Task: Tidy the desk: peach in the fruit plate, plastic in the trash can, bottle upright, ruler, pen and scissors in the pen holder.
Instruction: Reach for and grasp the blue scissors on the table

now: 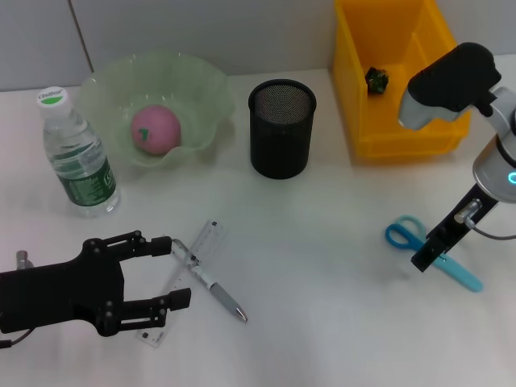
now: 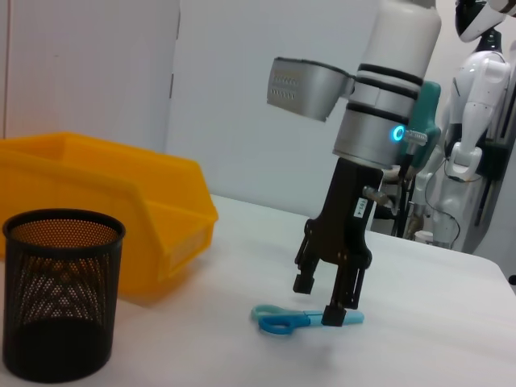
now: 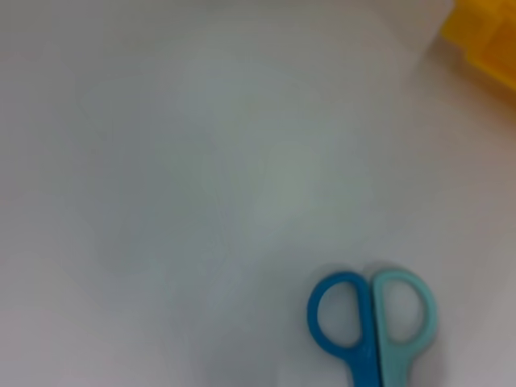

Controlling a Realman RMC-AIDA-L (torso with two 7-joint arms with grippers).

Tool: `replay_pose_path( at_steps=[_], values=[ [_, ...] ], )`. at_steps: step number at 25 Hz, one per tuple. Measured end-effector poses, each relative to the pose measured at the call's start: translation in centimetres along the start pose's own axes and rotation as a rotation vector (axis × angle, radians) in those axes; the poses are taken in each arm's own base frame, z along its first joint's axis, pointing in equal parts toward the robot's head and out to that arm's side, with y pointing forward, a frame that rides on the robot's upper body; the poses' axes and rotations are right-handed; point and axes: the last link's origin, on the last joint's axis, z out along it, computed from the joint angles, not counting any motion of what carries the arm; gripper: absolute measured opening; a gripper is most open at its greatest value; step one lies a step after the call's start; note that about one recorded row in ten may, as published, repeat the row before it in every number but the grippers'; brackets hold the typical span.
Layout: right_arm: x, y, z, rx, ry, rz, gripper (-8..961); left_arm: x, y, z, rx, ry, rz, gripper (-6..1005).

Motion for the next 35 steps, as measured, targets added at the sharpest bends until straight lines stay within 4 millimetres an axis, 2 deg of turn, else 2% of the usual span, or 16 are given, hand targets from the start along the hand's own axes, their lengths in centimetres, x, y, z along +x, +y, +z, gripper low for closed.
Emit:
replay_pose_path(
  at_steps=[10, 16, 21, 35],
  values=[
    [0.0, 0.2, 0.6, 0.004, 0.012, -0.013, 751, 0.2, -0.1, -0.1, 0.001, -0.003, -0.013, 809],
    [-0.1, 0.1, 0.9, 0.008, 0.007, -0.014, 494, 0.2, -0.2, -0.1, 0.002, -0.004, -0.016, 809],
    [-0.1, 0.0, 1.0, 0.009, 0.010, -0.014, 386, 0.2, -0.2, -0.1, 0.002, -0.004, -0.017, 808],
    [-0.1, 0.0, 1.4, 0.006, 0.013, -0.022, 385, 0.3, -0.2, -0.1, 0.001, 0.001, -0.020, 808]
  ],
)
